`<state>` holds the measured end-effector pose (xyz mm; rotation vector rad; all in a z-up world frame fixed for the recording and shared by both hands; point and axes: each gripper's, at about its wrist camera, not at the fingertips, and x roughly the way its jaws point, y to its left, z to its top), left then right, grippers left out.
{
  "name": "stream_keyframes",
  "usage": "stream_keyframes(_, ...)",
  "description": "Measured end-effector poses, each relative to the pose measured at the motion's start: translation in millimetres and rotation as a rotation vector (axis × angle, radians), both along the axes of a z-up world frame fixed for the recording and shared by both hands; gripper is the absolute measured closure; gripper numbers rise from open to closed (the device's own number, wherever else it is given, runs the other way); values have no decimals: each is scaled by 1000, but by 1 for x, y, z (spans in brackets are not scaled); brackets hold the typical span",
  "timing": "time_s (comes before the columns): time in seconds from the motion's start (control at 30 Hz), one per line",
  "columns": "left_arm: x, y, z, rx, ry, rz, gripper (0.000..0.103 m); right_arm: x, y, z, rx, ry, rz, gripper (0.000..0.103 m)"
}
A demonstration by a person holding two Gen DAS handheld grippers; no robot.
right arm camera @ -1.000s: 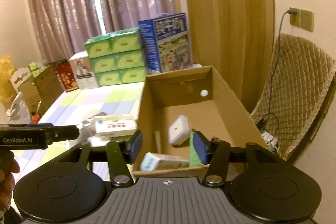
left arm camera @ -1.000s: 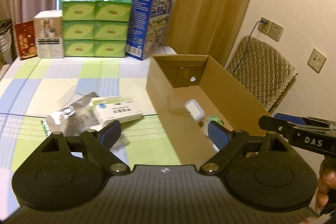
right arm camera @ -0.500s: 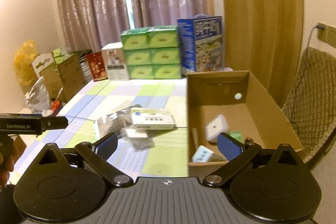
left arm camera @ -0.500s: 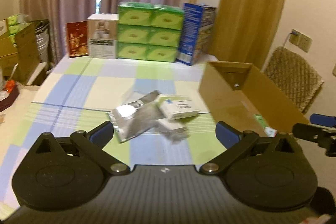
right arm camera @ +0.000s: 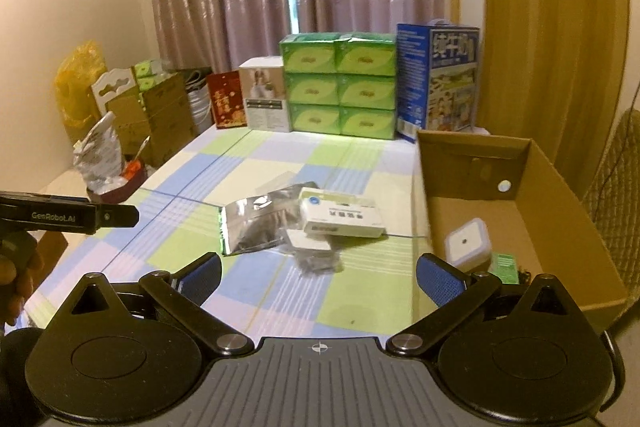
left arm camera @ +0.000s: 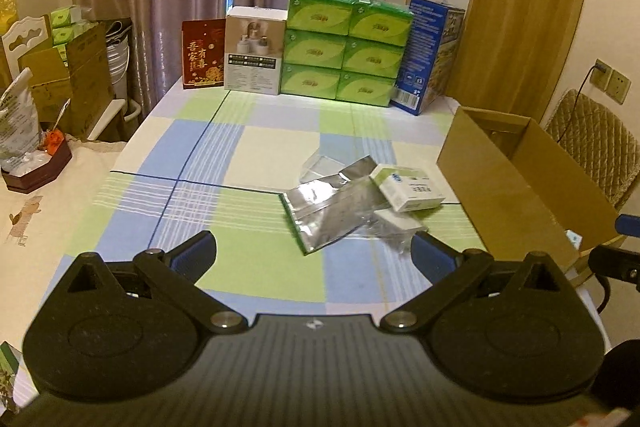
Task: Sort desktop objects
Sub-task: 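Withdraw both tools from the box back over the table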
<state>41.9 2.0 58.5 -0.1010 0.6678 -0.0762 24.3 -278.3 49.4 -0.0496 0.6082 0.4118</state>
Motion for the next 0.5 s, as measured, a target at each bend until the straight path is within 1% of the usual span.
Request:
stream_keyframes(0.23,11,10,-11,11,15,-8,1,8,15,-12,-29,14,33,2)
stream_keyframes(0.5,30,11,-23,31,39,-62,1,30,29,-34,-40,61,58,2)
